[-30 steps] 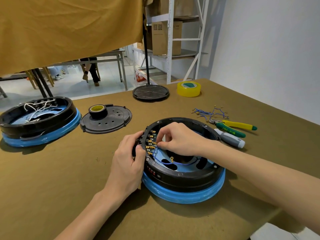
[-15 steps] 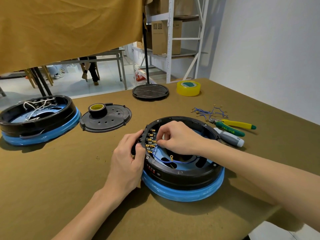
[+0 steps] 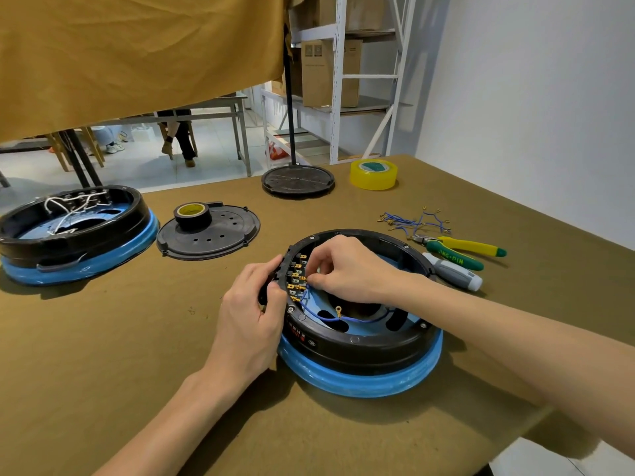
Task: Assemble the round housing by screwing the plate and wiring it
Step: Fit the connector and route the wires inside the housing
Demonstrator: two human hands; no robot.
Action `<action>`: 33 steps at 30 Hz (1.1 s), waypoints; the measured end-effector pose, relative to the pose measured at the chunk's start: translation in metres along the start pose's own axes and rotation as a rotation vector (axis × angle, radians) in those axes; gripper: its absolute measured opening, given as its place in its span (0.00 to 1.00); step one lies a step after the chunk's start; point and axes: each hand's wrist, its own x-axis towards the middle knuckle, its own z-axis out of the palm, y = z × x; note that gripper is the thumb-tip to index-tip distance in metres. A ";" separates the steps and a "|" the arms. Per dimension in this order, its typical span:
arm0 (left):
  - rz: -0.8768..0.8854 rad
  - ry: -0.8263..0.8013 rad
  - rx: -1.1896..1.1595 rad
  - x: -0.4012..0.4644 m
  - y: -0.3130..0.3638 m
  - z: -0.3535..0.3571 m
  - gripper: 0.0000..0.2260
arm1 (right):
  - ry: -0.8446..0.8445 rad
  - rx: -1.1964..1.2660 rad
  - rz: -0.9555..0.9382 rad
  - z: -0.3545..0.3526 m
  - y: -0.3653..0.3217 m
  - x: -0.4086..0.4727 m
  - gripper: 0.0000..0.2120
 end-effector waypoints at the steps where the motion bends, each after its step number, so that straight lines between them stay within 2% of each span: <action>1: -0.002 0.003 0.000 0.000 0.001 0.000 0.28 | -0.008 0.016 0.005 0.000 0.000 0.001 0.04; 5: -0.008 0.018 -0.008 -0.001 0.002 0.001 0.23 | -0.014 0.065 0.015 0.000 -0.002 0.005 0.05; 14: -0.004 0.042 -0.019 -0.001 0.003 0.000 0.23 | -0.020 -0.014 -0.016 0.003 -0.006 0.003 0.08; 22: -0.015 0.067 -0.025 -0.002 0.004 0.001 0.22 | 0.007 0.034 -0.005 0.002 -0.005 0.003 0.05; 31: 0.007 0.034 0.000 -0.002 0.003 -0.001 0.24 | 0.106 0.079 -0.025 0.000 -0.001 -0.012 0.04; 33: 0.011 0.034 -0.002 -0.002 0.003 -0.001 0.27 | 0.050 0.074 -0.040 -0.003 0.000 -0.017 0.04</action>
